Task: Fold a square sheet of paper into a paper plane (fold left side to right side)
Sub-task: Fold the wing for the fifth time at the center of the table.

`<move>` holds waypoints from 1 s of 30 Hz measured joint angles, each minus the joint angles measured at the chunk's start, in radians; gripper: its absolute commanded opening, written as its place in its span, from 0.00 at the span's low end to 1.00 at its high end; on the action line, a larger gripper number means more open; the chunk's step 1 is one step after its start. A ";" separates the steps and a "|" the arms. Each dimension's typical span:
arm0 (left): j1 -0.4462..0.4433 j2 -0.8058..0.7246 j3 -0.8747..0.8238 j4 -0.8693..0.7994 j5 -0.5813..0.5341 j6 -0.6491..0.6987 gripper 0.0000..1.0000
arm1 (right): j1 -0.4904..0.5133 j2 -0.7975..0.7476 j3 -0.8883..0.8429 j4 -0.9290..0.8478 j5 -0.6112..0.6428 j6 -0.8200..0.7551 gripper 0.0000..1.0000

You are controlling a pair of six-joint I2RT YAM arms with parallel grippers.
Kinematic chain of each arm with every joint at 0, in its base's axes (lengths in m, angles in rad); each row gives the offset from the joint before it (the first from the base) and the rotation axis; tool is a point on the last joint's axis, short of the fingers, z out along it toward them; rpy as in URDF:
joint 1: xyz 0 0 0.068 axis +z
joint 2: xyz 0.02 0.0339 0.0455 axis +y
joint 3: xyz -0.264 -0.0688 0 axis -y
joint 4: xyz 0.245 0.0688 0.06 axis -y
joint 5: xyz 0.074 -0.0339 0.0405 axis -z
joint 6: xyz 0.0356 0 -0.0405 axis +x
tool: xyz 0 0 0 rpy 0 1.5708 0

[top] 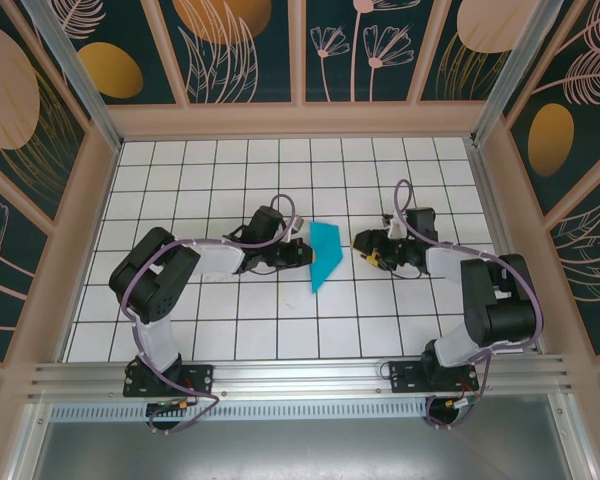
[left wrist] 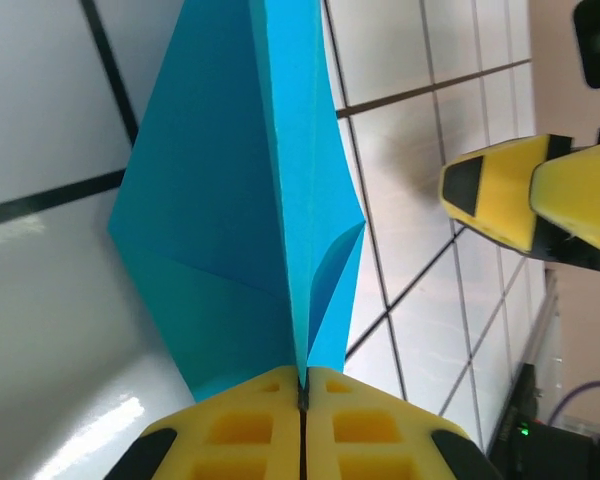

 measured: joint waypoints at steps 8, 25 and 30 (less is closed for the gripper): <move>0.000 -0.033 -0.013 0.071 0.071 -0.042 0.08 | -0.004 0.053 -0.039 0.267 -0.146 0.034 0.60; 0.000 -0.047 -0.024 0.101 0.123 -0.051 0.08 | -0.001 0.197 0.002 0.390 -0.252 0.047 0.17; 0.000 -0.024 -0.025 0.101 0.121 -0.051 0.21 | 0.008 0.199 0.016 0.341 -0.241 0.016 0.00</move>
